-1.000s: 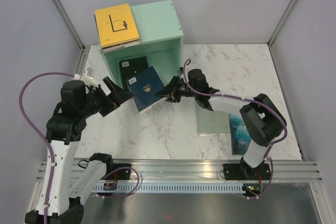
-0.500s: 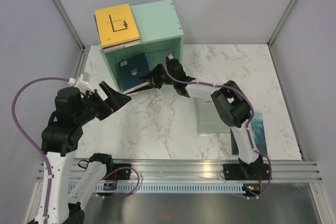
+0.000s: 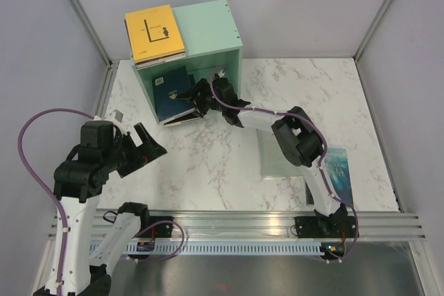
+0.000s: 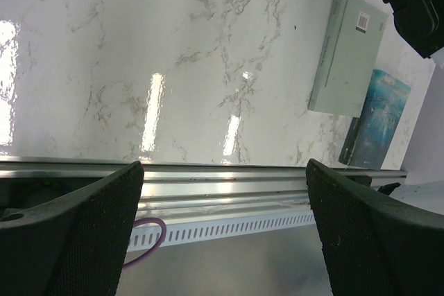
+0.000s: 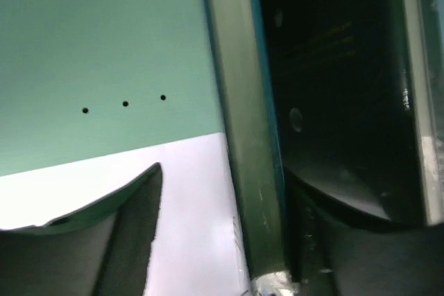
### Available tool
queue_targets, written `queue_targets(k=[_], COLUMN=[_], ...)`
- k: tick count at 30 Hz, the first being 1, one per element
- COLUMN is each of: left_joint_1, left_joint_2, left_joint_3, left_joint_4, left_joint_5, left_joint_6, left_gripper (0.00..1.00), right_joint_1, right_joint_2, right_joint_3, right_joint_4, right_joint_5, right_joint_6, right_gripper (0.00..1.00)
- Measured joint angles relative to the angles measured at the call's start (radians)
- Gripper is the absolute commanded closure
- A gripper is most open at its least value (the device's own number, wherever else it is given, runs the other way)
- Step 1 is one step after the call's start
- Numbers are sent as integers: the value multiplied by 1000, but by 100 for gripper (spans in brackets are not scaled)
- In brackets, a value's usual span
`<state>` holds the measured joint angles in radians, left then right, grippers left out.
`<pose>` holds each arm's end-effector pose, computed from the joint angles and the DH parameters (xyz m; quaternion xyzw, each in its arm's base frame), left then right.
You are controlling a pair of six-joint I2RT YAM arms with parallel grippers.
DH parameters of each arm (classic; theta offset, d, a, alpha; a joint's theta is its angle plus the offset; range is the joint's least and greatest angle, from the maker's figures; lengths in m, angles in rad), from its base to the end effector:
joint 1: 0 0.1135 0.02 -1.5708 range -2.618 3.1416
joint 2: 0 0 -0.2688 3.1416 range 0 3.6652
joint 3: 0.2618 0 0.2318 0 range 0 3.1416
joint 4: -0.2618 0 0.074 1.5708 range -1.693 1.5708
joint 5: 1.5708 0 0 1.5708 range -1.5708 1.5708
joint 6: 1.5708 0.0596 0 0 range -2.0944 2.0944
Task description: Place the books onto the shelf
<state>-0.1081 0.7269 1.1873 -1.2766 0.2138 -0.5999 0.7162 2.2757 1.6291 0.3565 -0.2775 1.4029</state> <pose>0.0818 -0.0216 0.3490 -0.1869 0.9061 -0.2200 0.3092 0.3927 0.3635 0.1937 0.1895 0.7756 0.5703 0.1928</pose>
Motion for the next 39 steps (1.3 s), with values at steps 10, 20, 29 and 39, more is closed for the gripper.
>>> queue_targets(k=[10,20,29,39], left_joint_1=[0,0,0,-2], left_joint_2=[2,-5,-45,-21], left_joint_3=[0,-5,-110,-318], left_joint_4=[-7,-3,39,257], left_joint_5=[-3,-2,57,298], left_joint_6=[18,18,17,1], left_gripper=[0,0,0,0], right_joint_1=[-5,-9,-41,-383], right_joint_2=[-34,-164,-399,-750], right_joint_3=[4,2,-129,-544], right_joint_4=[-175,-519,-727,-844], right_joint_5=[3,23,123,201], right_joint_6=[-65,-226,-438,-664], right_gripper=[20,18,19,19])
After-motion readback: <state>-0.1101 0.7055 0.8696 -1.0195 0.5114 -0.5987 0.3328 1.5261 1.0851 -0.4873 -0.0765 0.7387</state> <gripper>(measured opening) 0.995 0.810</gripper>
